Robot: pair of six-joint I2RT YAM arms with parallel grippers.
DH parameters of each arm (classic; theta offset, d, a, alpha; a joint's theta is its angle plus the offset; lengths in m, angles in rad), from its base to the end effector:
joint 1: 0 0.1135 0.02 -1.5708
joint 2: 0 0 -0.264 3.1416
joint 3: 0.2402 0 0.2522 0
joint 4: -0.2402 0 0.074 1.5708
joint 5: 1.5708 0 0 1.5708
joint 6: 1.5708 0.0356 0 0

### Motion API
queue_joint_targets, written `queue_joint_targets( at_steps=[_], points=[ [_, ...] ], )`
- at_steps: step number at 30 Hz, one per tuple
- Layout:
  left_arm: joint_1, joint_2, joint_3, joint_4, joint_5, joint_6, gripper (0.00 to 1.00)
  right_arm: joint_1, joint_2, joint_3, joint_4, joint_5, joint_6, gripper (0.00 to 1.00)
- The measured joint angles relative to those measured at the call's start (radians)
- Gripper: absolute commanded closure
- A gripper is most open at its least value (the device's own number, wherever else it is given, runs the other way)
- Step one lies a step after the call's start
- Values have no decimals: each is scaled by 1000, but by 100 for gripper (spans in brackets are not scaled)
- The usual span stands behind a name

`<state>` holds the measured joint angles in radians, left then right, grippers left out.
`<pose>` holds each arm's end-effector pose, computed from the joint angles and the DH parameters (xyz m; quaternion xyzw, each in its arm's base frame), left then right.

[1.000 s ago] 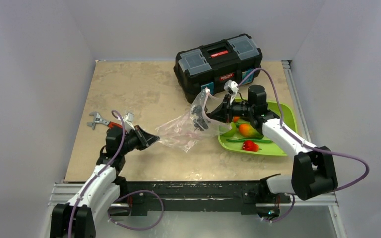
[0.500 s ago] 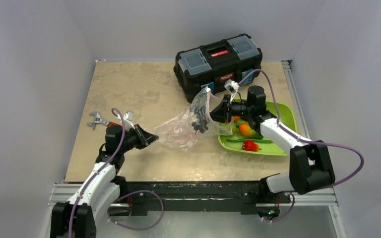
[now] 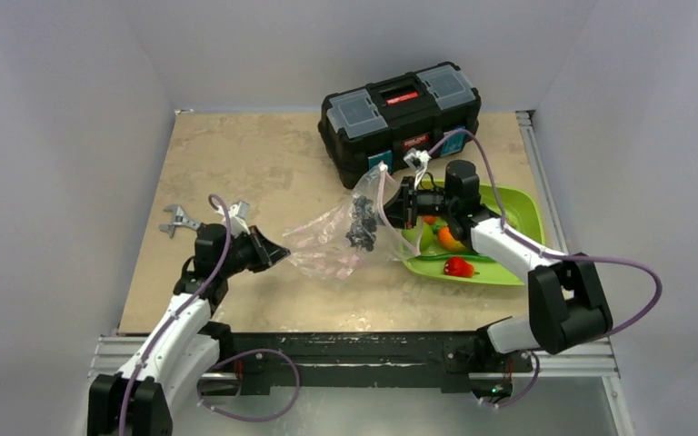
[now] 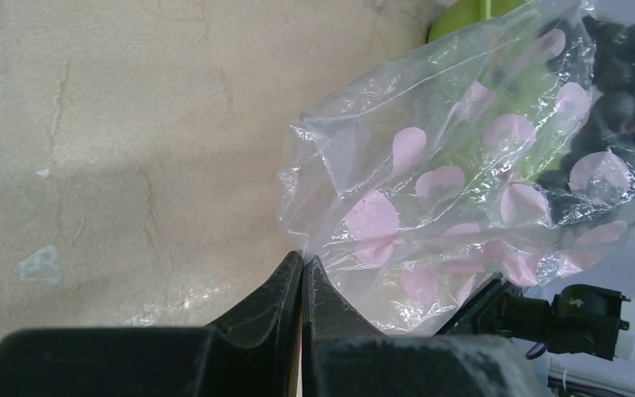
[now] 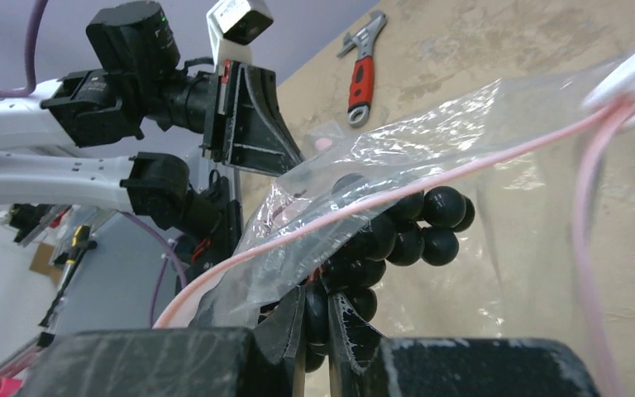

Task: Open the zip-top bag and remove the fake food
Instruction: Pick up the fake fruit from the zipper food storage bag.

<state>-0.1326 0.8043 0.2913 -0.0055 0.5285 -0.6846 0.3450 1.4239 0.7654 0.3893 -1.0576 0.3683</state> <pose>0.1669 -0.0404 0.1838 -0.1013 0.8389 -0.3999 0.3551 0.2718 0.1306 0.2479 -0.2976 0.6904 0.5587 0.3500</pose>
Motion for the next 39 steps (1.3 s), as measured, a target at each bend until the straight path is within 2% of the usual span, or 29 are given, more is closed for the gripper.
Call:
queue_joint_targets(
  at_steps=[6,15,26,32,39],
  points=[
    [2,-86,13,-99,-93,19,100,-59,-74,19,-54,0,-43,100],
    [8,-177,27,-202,-186,41,100,-86,-79,29,-120,-10,-94,100],
    [14,-212,27,-269,-276,42,100,-151,-101,30,-134,-46,-114,100],
    [14,-227,27,-286,-307,42,100,-191,-107,54,-207,-65,-186,100],
    [14,-220,27,-305,-320,42,100,-292,-154,70,-296,-91,-275,100]
  ],
)
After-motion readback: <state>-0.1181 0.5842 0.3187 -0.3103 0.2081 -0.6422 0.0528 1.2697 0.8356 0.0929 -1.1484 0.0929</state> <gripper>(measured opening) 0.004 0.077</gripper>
